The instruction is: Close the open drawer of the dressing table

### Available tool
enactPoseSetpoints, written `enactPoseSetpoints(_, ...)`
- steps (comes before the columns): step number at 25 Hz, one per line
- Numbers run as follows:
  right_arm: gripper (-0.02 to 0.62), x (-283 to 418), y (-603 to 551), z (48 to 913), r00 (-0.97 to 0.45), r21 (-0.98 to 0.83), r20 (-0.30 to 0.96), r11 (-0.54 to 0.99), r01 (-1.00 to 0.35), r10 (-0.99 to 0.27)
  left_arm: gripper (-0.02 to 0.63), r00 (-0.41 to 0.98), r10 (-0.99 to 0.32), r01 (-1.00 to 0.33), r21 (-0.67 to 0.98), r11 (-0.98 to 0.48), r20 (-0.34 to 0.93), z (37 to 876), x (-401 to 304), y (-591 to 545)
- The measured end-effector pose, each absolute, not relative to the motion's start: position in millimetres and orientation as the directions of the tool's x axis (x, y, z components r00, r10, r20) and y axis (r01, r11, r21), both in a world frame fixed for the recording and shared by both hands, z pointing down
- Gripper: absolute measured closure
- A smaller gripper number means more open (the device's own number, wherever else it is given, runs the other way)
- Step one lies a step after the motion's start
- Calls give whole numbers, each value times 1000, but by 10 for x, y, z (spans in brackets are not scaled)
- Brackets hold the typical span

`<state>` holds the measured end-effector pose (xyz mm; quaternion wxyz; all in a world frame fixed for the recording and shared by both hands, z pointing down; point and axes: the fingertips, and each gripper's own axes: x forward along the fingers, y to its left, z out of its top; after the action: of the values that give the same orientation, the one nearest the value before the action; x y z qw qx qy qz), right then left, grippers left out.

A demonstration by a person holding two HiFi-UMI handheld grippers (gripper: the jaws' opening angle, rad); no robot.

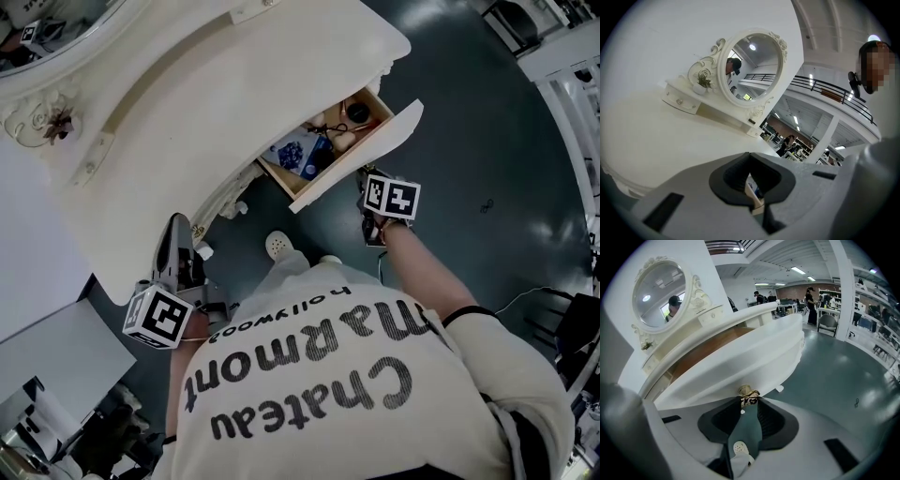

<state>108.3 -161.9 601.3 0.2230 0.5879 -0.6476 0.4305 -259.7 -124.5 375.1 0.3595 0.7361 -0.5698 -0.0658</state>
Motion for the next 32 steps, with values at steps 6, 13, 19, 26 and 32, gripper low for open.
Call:
enactPoseSetpoints(6,474,1080,-1625,6023,-181,-301,798,-120,-946,-574,598,363,-878,-786,608,-108,313,3743,-2707,-1381)
enactPoseSetpoints(13,485,1069,-1618,6072,-146,-302,804,-185,-935,-577,598,395,-867,-781,609,-142,304,3737,-2888,-1500)
enactPoseSetpoints(19,491,1088,-1625,6066,-82,-264,807,-232,-936,-585,598,416,-864,-779,601,-179,282,3674,-3046,-1634)
enactPoseSetpoints(26,492,1090,-1636,6062,-62,-252,814,-254,-934,-578,598,430,-861,-769,609,-193,270,3673,-3093,-1693)
enactPoseSetpoints(32,494,1090,-1623,6067,-61,-250,826,-268,-930,-560,598,433,-860,-757,627,-185,270,3701,-3083,-1723)
